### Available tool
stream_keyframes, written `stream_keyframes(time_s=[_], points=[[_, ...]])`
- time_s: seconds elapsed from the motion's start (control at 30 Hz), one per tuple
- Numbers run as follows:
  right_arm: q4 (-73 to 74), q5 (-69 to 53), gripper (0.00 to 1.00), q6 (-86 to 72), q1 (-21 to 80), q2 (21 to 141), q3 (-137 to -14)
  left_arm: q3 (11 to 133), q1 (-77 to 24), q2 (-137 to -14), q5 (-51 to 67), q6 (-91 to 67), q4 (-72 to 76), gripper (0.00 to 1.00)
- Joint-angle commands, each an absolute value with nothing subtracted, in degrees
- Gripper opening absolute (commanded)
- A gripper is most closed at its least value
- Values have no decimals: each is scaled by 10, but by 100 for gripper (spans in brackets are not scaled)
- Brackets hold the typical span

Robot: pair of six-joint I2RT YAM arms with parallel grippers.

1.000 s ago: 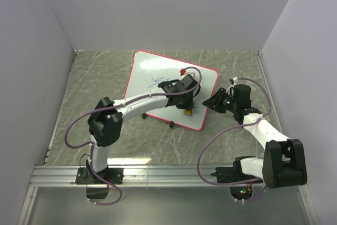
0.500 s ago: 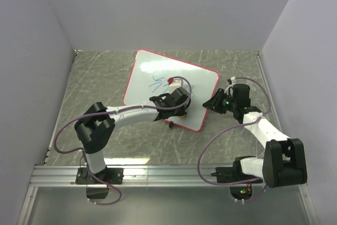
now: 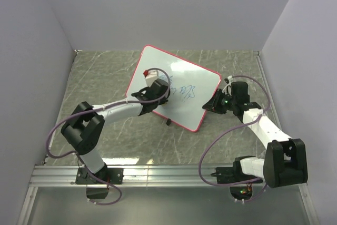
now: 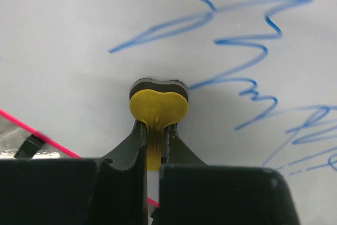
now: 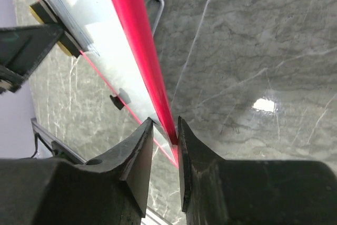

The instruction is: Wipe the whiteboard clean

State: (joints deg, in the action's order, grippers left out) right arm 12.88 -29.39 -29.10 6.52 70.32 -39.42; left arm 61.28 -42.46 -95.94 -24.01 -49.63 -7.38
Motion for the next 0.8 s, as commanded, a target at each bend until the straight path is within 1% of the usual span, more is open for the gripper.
stream_keyframes(time_s=[0.0, 0.17, 0.2, 0.3, 0.37, 0.43, 0.53, 0.77], points=[[164, -269, 0, -291, 69, 709, -424, 650, -489, -1004, -248, -473, -62, 0], [179, -264, 0, -285, 80, 722, -448, 728, -584, -1072, -210, -478, -71, 0], [181, -265, 0, -284, 82, 724, -453, 763, -595, -1083, -206, -476, -76, 0], [188, -265, 0, -280, 83, 731, -465, 814, -623, -1114, -201, -468, -91, 0], [194, -265, 0, -280, 85, 735, -475, 828, -622, -1126, -206, -465, -99, 0], [199, -267, 0, -277, 86, 736, -486, 838, -607, -1127, -208, -462, -106, 0], [216, -266, 0, -268, 87, 738, -504, 820, -558, -1114, -199, -468, -101, 0], [243, -265, 0, -249, 87, 750, -533, 738, -405, -1068, -210, -450, -90, 0]])
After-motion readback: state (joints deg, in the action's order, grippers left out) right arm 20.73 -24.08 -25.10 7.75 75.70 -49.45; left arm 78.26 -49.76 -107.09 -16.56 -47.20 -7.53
